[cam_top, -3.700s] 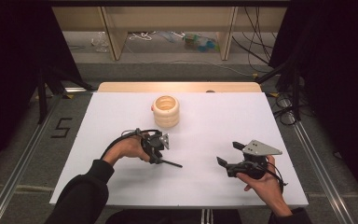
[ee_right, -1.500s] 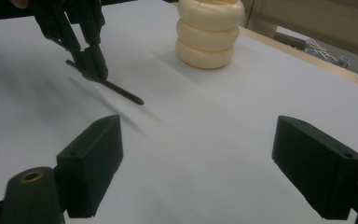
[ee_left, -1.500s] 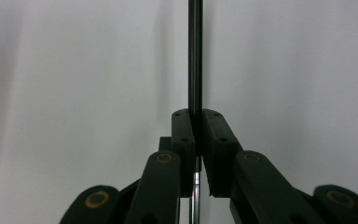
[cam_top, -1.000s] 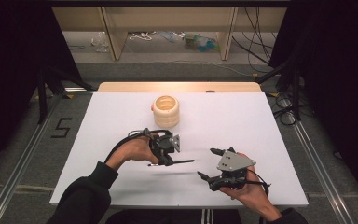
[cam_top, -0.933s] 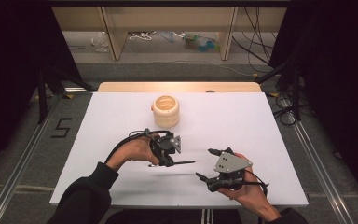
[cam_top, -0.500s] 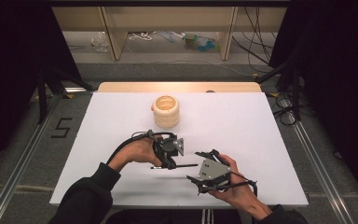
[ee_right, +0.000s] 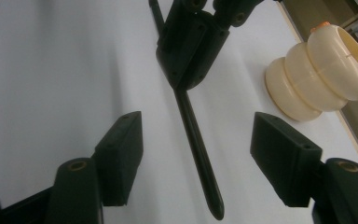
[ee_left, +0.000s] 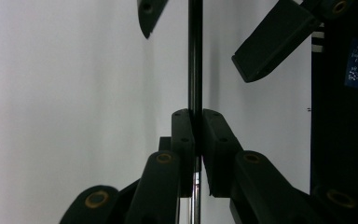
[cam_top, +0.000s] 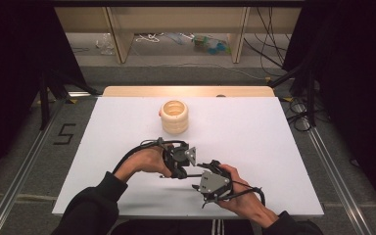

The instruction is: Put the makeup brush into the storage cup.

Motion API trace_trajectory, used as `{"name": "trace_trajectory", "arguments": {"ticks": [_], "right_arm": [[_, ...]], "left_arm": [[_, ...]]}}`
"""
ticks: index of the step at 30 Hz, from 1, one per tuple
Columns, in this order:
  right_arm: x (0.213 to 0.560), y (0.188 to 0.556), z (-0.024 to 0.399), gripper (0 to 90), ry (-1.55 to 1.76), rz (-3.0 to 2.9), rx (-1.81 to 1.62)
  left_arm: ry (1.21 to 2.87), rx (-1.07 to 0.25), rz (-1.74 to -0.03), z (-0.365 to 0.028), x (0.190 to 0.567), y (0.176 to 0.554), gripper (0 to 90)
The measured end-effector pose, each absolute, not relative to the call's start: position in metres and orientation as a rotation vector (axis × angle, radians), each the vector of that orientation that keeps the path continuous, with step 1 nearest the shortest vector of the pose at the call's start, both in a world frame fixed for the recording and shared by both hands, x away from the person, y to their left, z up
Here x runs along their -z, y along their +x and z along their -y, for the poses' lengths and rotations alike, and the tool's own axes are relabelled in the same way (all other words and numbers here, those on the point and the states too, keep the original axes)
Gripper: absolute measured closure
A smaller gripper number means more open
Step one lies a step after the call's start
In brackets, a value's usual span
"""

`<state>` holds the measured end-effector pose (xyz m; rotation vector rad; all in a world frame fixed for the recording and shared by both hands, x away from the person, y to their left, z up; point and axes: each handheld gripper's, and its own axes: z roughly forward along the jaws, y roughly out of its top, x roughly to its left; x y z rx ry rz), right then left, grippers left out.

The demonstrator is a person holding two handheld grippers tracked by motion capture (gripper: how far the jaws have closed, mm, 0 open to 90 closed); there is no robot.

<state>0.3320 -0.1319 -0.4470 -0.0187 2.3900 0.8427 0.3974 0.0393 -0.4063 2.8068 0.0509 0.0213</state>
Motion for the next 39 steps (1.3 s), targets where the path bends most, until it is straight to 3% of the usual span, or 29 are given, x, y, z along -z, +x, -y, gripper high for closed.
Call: {"name": "trace_trajectory", "arguments": {"ticks": [22, 39], "right_arm": [[0.451, 0.333, 0.115, 64.2, -0.208, -2.387, -0.694], [0.452, 0.332, 0.110, 72.2, -0.230, -2.386, -0.646]], "left_arm": [[2.819, -0.011, 0.002, -0.036, 0.408, 0.396, 83.6], [2.814, 0.000, -0.008, -0.035, 0.409, 0.394, 83.6]]}}
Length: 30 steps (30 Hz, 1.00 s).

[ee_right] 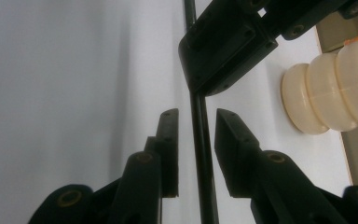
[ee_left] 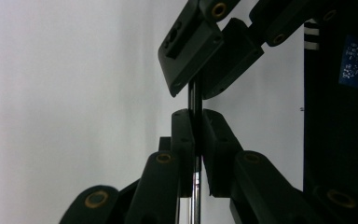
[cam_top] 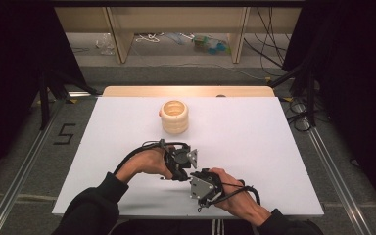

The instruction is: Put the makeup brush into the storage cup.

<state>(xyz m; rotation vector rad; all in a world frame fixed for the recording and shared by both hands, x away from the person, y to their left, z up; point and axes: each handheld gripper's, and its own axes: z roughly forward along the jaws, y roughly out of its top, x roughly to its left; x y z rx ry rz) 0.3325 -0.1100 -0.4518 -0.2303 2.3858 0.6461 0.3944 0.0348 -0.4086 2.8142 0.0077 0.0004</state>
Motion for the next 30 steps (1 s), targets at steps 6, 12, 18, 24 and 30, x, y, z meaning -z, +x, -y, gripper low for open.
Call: {"name": "trace_trajectory", "arguments": {"ticks": [6, 12, 18, 24, 30], "right_arm": [[0.4518, 0.3331, 0.1085, 74.5, -0.258, -2.392, -0.634], [0.4514, 0.3315, 0.1080, 76.6, -0.246, -2.384, -0.622], [0.4524, 0.3306, 0.1076, 79.9, -0.238, -2.398, -0.610], [0.4518, 0.3322, 0.1068, 83.6, -0.279, -2.392, -0.606], [0.4519, 0.3318, 0.1065, 83.9, -0.295, -2.391, -0.601]], "left_arm": [[2.814, 0.006, -0.009, -0.0351, 0.4079, 0.3942, 83.6], [2.830, 0.003, 0.009, -0.0346, 0.4076, 0.3946, 83.6], [2.816, 0.011, -0.006, -0.0346, 0.4084, 0.3935, 83.6], [2.815, 0.023, -0.004, -0.0343, 0.4087, 0.3932, 83.6], [2.814, 0.033, -0.026, -0.0357, 0.4089, 0.3945, 81.6]]}}
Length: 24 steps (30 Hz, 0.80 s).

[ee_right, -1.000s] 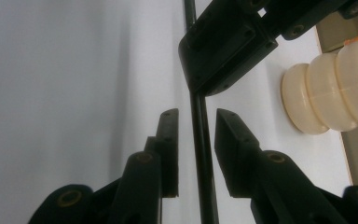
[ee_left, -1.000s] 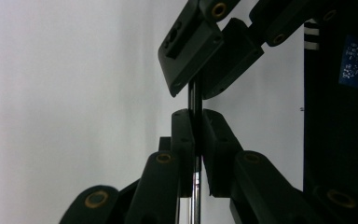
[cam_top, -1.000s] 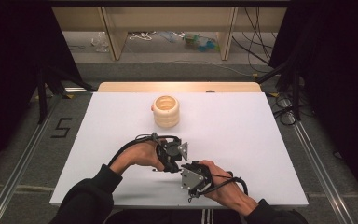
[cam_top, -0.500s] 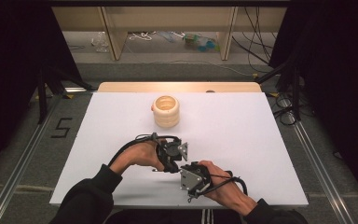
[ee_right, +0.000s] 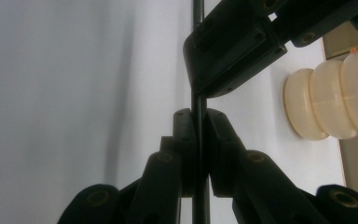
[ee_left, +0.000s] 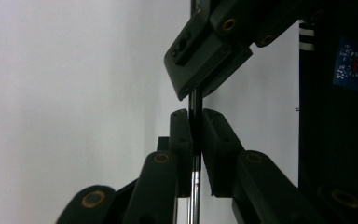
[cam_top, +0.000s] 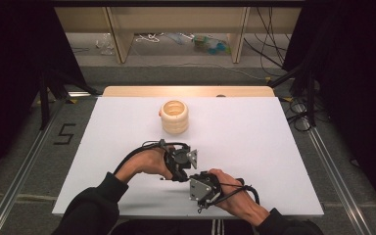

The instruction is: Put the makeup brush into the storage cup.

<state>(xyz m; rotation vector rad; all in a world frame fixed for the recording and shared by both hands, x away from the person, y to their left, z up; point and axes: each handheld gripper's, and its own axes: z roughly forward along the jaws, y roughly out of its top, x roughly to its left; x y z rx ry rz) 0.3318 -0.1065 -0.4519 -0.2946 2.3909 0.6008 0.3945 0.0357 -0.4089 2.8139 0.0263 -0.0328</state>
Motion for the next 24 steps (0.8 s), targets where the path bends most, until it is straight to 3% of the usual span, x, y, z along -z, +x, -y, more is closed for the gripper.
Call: {"name": "trace_trajectory", "arguments": {"ticks": [6, 8, 11, 24], "right_arm": [[0.451, 0.333, 0.108, 83.9, -0.305, -2.394, -0.606], [0.450, 0.333, 0.110, 83.9, -0.294, -2.385, -0.605], [0.449, 0.335, 0.112, 83.9, -0.289, -2.398, -0.616], [0.444, 0.341, 0.127, 83.9, -0.147, -2.399, -0.627]], "left_arm": [[2.812, 0.044, -0.034, -0.044, 0.404, 0.398, 71.3], [2.798, 0.035, -0.068, -0.048, 0.404, 0.399, 64.3], [2.752, 0.056, -0.137, -0.054, 0.404, 0.399, 61.1], [2.631, -0.070, -0.311, -0.087, 0.397, 0.409, 33.0]]}}
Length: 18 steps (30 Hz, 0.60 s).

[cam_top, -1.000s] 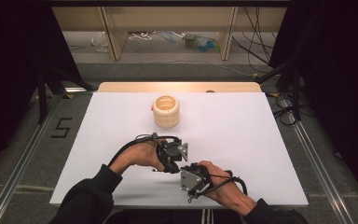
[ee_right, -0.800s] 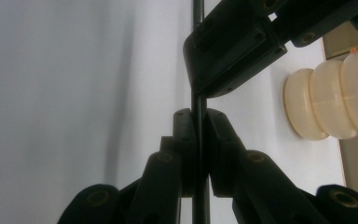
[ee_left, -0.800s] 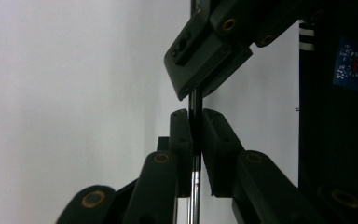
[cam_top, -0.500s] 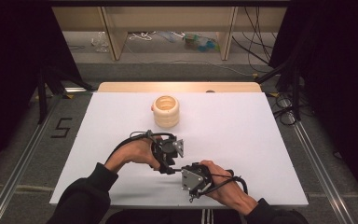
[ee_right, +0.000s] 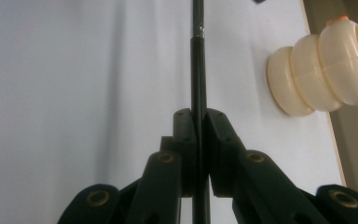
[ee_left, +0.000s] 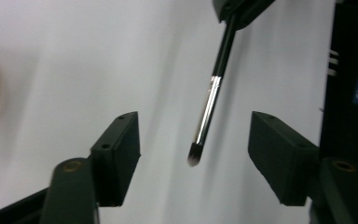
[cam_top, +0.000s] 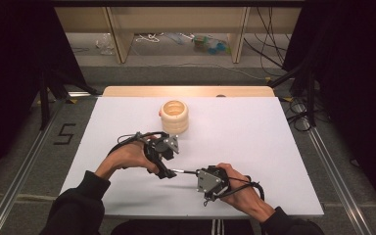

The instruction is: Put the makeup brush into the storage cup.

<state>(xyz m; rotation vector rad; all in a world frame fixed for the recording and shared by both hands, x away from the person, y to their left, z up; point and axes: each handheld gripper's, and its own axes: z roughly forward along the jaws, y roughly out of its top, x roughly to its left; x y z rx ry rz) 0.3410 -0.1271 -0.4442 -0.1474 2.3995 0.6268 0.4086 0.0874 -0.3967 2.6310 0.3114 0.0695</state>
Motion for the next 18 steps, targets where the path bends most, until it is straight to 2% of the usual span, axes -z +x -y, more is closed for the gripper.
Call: {"name": "trace_trajectory", "arguments": {"ticks": [8, 18], "right_arm": [[0.442, 0.348, 0.136, 83.9, -0.090, -2.396, -0.662], [0.439, 0.358, 0.151, 83.9, 0.030, -2.382, -0.682]], "left_arm": [[2.571, -0.133, -0.376, -0.095, 0.400, 0.407, 28.9], [2.469, -0.308, -0.469, -0.104, 0.410, 0.399, 25.4]]}}
